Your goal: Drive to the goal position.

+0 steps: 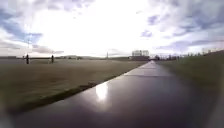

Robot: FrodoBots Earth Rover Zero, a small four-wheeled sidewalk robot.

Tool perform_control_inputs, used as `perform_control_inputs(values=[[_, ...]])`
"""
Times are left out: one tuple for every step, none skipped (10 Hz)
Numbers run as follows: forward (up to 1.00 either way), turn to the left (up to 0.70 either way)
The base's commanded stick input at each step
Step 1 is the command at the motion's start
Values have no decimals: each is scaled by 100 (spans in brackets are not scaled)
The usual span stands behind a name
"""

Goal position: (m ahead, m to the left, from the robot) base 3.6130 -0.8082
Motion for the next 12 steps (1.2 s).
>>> perform_control_inputs(values=[[0, -100], [0, -41], [0, 0], [0, 0], [0, 0], [0, 0], [0, 0], [0, 0], [0, 0], [0, 0], [0, 0], [16, 0]])
